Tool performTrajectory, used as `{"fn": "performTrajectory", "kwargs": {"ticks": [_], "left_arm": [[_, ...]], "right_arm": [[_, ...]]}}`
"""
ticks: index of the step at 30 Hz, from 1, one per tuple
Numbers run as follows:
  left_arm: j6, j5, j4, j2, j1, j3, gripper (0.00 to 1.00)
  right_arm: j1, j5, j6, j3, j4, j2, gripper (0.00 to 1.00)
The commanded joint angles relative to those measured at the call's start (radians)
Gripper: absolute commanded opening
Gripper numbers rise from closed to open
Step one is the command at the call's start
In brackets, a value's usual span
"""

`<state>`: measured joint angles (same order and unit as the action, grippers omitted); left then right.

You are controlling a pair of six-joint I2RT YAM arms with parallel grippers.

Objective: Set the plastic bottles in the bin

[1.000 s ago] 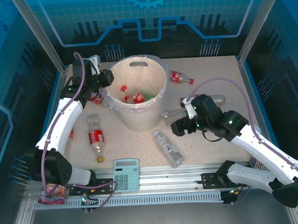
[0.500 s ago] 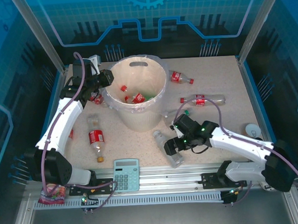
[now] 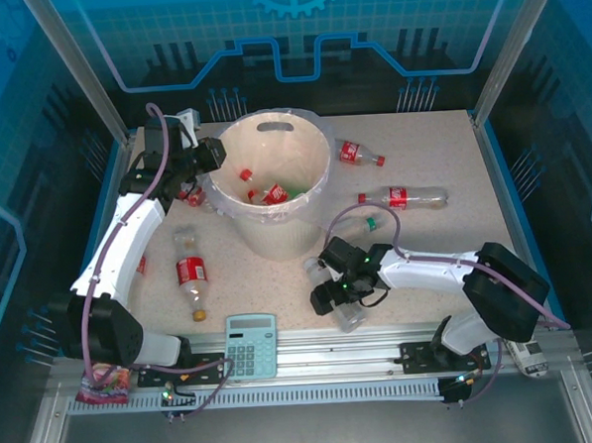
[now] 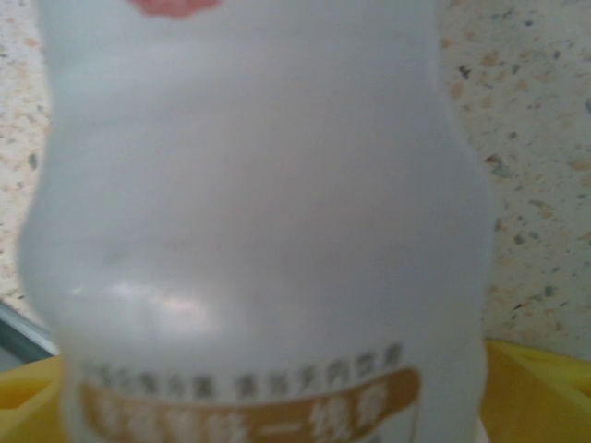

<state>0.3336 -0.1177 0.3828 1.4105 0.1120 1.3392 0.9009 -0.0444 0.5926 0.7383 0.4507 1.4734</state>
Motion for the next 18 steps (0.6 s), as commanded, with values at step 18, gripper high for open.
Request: {"fn": "performTrajectory", "kwargs": {"ticks": [18], "left_arm": [[-0.033,0.019,0.051,0.004,-0.013,-0.018,0.21]], "right_arm": [[-0.002,0.104,0.013,0.0,0.095,-0.088,0.64]]}}
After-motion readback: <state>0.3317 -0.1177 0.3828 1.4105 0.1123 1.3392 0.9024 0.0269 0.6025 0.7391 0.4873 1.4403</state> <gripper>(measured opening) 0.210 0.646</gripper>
